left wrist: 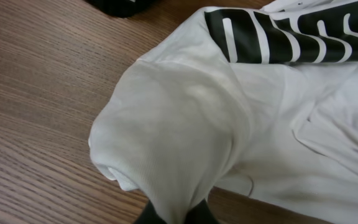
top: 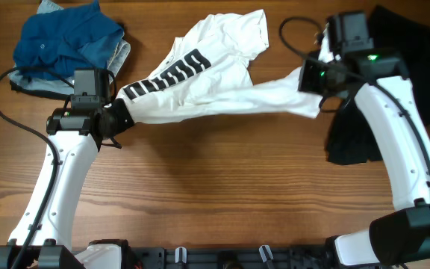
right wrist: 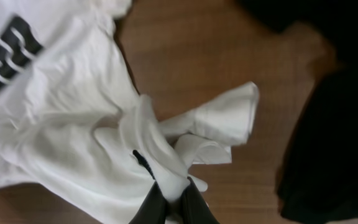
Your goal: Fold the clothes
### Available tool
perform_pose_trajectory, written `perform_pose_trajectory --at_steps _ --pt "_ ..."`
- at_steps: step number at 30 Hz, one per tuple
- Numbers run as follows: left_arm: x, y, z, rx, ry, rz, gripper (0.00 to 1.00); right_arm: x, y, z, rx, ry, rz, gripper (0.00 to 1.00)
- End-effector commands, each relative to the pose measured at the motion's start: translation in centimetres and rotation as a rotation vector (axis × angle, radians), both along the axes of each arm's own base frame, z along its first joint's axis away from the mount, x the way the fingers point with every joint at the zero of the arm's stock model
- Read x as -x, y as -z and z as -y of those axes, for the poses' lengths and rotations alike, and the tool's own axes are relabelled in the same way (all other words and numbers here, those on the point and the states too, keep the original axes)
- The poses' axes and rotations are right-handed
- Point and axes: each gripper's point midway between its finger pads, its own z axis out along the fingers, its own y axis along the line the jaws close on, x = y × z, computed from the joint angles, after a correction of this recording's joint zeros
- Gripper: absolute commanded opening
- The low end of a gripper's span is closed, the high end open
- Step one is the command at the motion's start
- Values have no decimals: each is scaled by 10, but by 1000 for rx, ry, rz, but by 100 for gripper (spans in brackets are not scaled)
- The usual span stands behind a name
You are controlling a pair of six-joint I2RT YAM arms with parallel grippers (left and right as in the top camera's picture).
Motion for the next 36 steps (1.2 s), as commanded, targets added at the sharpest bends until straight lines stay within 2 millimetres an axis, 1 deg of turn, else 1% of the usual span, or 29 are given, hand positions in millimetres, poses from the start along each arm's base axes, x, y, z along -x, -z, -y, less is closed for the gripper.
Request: perform_pose_trajectory --at_steps 1,3,6,7,9,10,13,14,17,19,21,25,27,29,31,32,34,35,36 --pt "0 -1 -5 -14 -20 -4 4 -11 -27 8 -7 -8 74 4" --pt "0 -1 -5 -17 -21 -5 4 -10 -33 8 -26 -15 76 4" --pt "0 -1 -5 -17 -21 -4 4 0 -38 3 -53 -78 59 4" --pt "0 -1 -5 -17 -21 -4 4 5 -39 -2 -70 -109 47 4" --pt "0 -1 -6 -21 -19 -5 4 25 -45 -15 -127 -186 11 4" --pt "0 -1 -6 -21 -19 -6 4 32 -47 -17 -140 -203 1 4" --pt "0 -1 -6 -21 -19 -4 4 52 -55 -16 -143 -201 -21 4" --pt "0 -1 -6 -21 -19 -4 4 55 -59 -15 -143 -199 -13 4" --pt "0 -1 -6 -21 -19 -5 4 52 -62 -7 -100 -174 14 4" --pt "0 -1 -6 -21 -19 -5 4 47 -57 2 -59 -128 5 4" --pt "0 -1 -6 -21 -19 -5 4 42 -45 6 -30 -117 -29 4" --pt "0 -1 -6 -21 -19 -5 4 20 -5 3 -32 -123 -121 4" --pt "0 -1 -6 -21 -19 -7 4 3 11 2 -32 -122 -123 4" --pt "0 -1 -6 -21 -19 -6 4 -28 17 1 -34 -118 -45 4" --pt "0 -1 -6 -21 -19 -6 4 -70 12 2 -38 -101 100 4" --pt "0 -1 -6 -21 -19 -6 4 -95 7 9 -28 -55 183 4" --pt "0 -1 -6 -21 -19 -7 4 -120 6 20 -5 -9 264 4" --pt "0 -1 -6 -21 -19 -7 4 -133 10 26 -2 14 292 4" --pt "0 -1 -5 -21 -18 -7 4 -139 16 31 5 37 295 4"
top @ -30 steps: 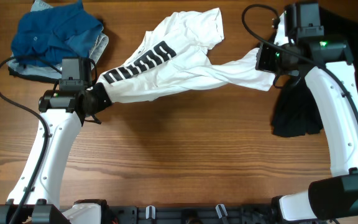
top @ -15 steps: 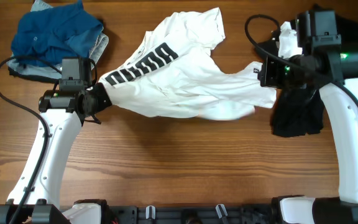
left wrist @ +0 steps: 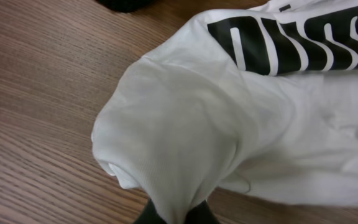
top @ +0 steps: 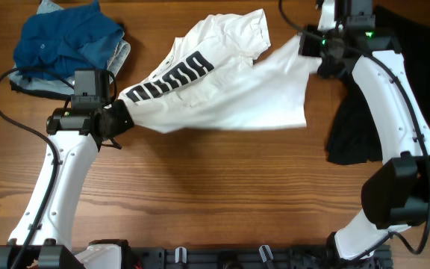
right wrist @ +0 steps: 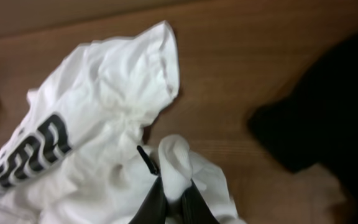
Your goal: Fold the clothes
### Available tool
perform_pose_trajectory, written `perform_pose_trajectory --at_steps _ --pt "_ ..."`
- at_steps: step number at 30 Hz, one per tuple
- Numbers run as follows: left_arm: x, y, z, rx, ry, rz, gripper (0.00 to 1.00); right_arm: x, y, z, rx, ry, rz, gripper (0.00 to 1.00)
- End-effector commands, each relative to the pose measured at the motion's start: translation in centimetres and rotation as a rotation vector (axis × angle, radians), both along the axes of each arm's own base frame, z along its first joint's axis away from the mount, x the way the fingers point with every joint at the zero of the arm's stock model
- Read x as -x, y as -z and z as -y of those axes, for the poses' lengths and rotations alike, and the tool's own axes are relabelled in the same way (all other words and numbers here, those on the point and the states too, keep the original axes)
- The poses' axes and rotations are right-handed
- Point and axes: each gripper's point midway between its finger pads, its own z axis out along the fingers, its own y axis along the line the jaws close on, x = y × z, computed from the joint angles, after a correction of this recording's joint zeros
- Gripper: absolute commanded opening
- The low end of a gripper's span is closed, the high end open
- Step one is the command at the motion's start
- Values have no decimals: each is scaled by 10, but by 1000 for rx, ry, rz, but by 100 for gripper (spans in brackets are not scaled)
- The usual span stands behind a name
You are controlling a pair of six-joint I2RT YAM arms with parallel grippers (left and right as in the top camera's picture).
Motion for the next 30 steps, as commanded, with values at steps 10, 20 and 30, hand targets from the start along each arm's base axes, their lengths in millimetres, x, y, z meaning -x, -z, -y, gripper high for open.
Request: perform_pose_trajectory --at_steps 10,20,30 --pt "-7 -4 1 -8 -3 26 4 5 26 27 -92 61 -112 91" --pt "-22 -10 25 -4 66 90 4 80 84 -7 -1 -50 -387 77" --pt "-21 -10 25 -4 66 86 4 88 153 -2 48 6 -356 69"
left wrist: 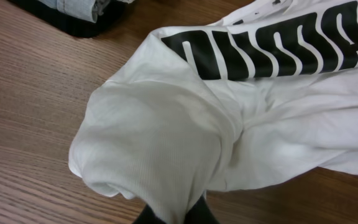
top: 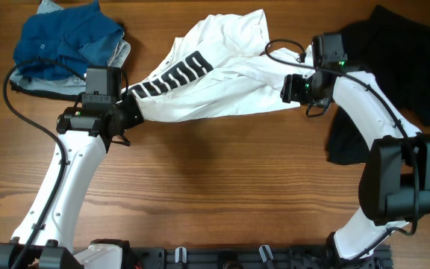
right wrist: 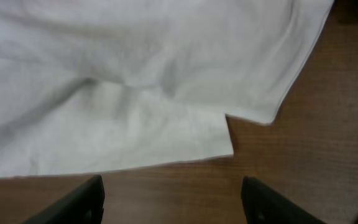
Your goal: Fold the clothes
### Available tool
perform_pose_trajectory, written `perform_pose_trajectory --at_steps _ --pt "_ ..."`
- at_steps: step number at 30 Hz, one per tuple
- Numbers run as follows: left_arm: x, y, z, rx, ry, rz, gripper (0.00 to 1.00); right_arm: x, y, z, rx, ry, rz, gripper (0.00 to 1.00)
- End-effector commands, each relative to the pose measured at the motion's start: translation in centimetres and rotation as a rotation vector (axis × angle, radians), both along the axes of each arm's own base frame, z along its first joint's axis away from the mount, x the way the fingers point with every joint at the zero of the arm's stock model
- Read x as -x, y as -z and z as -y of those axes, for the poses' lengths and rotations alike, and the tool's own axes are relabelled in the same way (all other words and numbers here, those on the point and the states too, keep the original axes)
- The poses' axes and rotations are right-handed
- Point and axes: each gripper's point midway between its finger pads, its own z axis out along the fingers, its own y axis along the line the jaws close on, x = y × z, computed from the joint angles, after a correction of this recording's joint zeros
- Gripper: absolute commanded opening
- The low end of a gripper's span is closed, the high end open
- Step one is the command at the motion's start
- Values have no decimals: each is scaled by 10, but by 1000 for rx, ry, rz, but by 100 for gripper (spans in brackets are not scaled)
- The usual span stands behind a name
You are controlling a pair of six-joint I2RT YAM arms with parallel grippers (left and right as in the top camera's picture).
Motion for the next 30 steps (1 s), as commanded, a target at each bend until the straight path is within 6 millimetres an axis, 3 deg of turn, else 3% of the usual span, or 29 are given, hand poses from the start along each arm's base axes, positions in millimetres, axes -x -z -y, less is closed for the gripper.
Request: perform_pose_trajectory --at_steps 1,8,21,25,30 --pt "-3 -1 -1 -9 -8 4 4 0 15 5 22 22 26 68" --pt "-3 -1 -1 -9 -8 4 4 -6 46 4 4 77 12 66" --pt "-1 0 -1 -10 -8 -3 4 8 84 2 -20 135 -106 66" --pt "3 2 -2 -12 -8 -22 4 34 89 -1 -36 157 -219 56" --pt "2 2 -1 -12 -8 -19 4 38 91 5 31 126 -223 48"
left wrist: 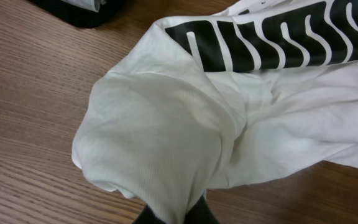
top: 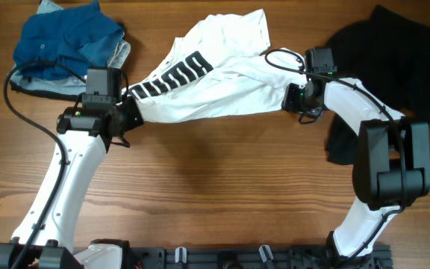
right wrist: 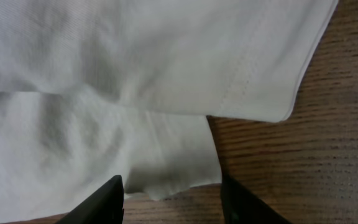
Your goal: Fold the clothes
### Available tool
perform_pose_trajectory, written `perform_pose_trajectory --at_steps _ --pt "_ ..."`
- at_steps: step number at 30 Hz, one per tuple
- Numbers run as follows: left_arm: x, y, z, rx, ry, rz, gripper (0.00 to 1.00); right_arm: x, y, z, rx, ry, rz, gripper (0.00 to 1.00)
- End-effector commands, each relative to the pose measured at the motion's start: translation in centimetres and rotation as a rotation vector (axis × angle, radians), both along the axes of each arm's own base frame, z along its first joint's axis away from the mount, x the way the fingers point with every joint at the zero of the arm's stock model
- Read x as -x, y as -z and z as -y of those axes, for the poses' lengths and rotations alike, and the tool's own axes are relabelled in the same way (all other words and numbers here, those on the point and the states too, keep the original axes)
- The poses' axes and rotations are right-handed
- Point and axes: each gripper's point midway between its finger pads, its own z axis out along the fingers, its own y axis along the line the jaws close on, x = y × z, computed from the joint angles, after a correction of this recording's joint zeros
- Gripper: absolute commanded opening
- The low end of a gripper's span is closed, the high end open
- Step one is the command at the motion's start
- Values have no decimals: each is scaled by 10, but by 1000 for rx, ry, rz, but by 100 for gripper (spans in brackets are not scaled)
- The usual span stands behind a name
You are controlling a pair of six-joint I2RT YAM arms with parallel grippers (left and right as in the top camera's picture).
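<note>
A white T-shirt (top: 215, 86) with black PUMA lettering lies across the top middle of the wooden table. My left gripper (left wrist: 174, 219) is shut on a bunched sleeve of the white T-shirt (left wrist: 166, 143) at its left end. My right gripper (right wrist: 173, 205) stands open over the shirt's right hem (right wrist: 253, 81), its dark fingertips (right wrist: 107, 202) either side of a lower corner of cloth. In the overhead view the right gripper (top: 298, 101) sits at the shirt's right edge.
A blue garment (top: 66, 37) lies on a small pile at the far left corner. A black garment (top: 383, 67) is heaped at the far right, beside my right arm. Bare wood (top: 222, 187) fills the front half.
My right gripper has come closer to the shirt's right hem, still open. The left gripper has kept its hold on the sleeve and barely shifted.
Both grippers first held the shirt stretched between them, the right one by a bunched end. The right then had that end near the far edge by the collar. A second ago it was open with the cloth lying flat, and now it is low at the hem.
</note>
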Motion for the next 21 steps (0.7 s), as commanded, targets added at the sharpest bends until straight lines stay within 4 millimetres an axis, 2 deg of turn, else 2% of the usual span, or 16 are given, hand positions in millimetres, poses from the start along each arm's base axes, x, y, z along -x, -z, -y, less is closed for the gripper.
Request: perform_pose_trajectory --at_steps 1,5,9,15,19,21 --pt "-4 -1 -1 -9 -8 9 4 28 35 4 70 -27 -119 48" --pt "-4 -1 -1 -9 -8 9 4 20 34 8 188 -52 -72 51" --pt "-4 -1 -1 -9 -8 9 4 6 31 9 199 -41 -13 57" --pt "-4 -1 -1 -9 -8 9 4 2 30 18 250 -35 4 56" --pt "-4 -1 -1 -9 -8 9 4 2 31 16 248 -56 3 48" --pt "-4 -1 -1 -9 -8 9 4 2 31 9 215 -100 8 48"
